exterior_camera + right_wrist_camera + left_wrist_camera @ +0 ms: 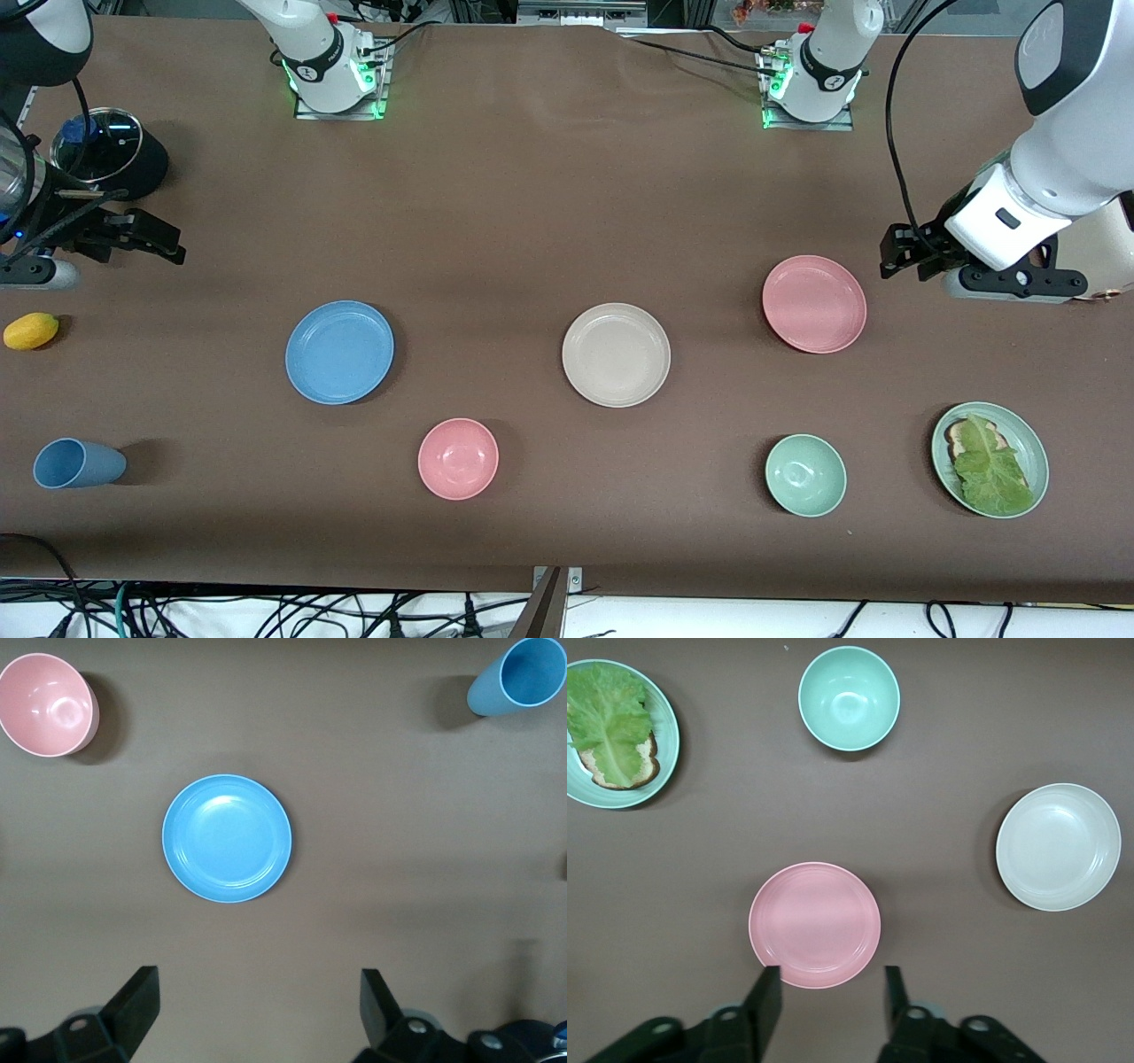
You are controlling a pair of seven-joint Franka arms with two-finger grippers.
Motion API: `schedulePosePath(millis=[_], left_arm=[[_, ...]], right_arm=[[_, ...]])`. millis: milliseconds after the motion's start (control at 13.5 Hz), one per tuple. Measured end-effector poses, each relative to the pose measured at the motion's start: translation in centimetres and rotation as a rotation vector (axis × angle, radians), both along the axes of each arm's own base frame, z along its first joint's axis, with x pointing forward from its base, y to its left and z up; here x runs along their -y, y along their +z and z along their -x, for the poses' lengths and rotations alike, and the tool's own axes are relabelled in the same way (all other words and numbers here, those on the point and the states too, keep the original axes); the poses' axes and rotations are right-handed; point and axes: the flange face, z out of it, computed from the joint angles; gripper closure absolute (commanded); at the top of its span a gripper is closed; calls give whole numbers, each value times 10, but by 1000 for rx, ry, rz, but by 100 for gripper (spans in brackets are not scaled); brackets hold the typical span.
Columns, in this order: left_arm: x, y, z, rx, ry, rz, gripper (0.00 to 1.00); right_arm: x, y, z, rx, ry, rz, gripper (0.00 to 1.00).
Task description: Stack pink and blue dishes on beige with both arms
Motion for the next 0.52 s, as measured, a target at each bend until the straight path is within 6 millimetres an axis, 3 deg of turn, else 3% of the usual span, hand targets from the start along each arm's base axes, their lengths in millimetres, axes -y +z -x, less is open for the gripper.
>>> schedulePosePath(millis=[517], left_arm=[[-1, 32, 7, 60, 3, 1, 0]], right_arm=[[0, 0, 0, 0, 0, 0, 0]])
